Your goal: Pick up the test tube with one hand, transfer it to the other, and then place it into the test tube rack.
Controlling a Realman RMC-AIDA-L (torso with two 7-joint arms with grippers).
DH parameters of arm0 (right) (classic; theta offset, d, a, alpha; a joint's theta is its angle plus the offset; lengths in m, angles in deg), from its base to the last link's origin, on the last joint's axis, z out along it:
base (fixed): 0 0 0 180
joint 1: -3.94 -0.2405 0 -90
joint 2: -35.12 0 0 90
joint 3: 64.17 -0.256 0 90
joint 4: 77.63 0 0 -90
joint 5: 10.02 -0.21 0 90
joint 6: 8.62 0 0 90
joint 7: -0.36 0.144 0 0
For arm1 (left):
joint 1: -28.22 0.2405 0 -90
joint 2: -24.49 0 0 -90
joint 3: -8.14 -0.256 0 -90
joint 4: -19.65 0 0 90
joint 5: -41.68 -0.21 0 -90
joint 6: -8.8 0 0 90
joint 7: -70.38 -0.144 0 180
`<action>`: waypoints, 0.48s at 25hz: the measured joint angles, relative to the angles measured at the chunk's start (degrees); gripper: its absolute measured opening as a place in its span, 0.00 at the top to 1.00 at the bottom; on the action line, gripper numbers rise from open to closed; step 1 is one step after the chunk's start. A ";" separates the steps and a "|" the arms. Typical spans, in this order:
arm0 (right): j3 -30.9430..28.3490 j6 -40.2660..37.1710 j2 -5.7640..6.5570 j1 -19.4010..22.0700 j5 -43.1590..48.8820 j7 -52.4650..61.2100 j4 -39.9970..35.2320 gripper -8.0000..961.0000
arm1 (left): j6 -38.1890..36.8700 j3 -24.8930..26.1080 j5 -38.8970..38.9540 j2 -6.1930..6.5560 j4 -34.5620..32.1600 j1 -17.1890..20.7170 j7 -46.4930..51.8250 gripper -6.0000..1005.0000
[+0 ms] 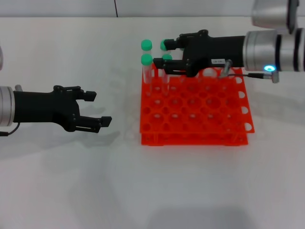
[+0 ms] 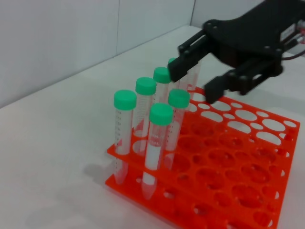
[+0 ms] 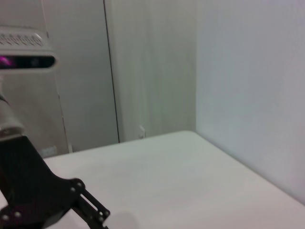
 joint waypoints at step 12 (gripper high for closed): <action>-6.67 -6.95 0.51 10.64 0.14 0.01 -9.58 0.19 | -0.12 0.77 5.00 0.08 -0.04 -0.40 -1.87 0.12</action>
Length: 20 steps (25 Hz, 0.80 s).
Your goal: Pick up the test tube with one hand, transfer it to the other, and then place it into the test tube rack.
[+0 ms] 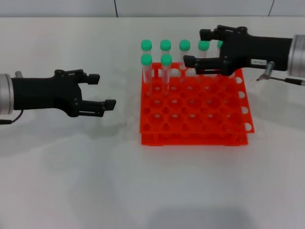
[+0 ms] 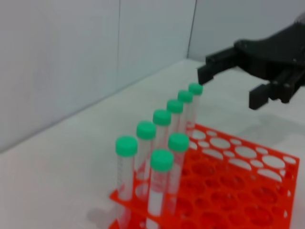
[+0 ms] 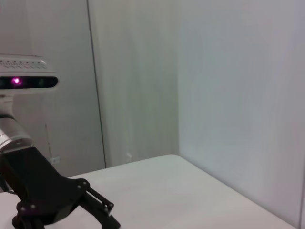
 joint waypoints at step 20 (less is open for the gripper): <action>-6.68 -4.20 2.04 2.97 7.49 -0.37 -0.18 0.11 | -0.11 3.02 8.91 -0.50 0.08 0.98 -1.56 0.12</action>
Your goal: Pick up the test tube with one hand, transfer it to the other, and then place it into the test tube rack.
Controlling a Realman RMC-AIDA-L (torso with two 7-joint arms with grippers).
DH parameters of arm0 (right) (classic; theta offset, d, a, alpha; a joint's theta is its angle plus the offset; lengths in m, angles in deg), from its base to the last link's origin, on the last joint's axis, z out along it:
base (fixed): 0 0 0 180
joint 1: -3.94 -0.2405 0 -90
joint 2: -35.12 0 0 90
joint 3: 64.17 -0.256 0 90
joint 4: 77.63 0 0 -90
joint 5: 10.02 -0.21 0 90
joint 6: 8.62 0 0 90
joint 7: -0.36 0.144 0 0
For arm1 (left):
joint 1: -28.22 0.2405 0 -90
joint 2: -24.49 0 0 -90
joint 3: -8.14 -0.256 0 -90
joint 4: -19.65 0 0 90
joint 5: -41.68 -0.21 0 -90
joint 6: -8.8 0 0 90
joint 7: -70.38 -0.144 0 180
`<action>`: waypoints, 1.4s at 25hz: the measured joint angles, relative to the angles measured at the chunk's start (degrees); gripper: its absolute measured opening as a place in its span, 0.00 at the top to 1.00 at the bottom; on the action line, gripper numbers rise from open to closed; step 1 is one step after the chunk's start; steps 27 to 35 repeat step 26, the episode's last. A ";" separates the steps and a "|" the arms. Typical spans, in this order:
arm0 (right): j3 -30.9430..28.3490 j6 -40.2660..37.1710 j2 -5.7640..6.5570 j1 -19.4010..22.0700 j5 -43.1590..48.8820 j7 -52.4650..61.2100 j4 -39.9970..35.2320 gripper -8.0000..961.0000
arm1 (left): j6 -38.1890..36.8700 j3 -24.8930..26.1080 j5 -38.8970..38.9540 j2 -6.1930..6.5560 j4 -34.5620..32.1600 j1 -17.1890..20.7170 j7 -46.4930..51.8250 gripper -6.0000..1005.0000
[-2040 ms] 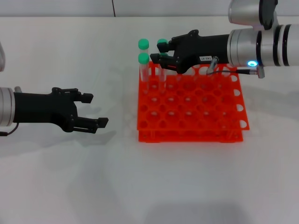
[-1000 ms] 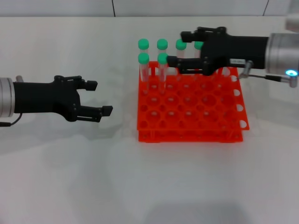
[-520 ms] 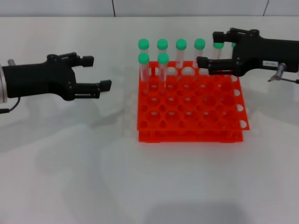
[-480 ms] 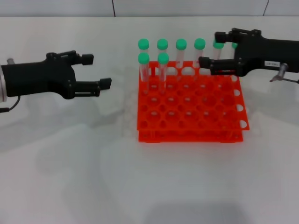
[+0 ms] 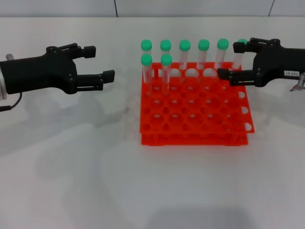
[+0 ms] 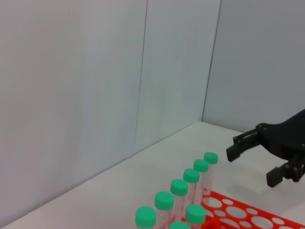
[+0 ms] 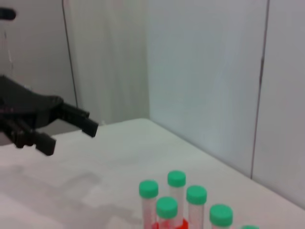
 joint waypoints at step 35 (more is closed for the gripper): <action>0.07 -2.76 -0.69 -0.46 2.00 0.07 0.25 0.11 | -1.13 -0.14 0.51 -0.28 0.09 -0.23 -0.14 0.12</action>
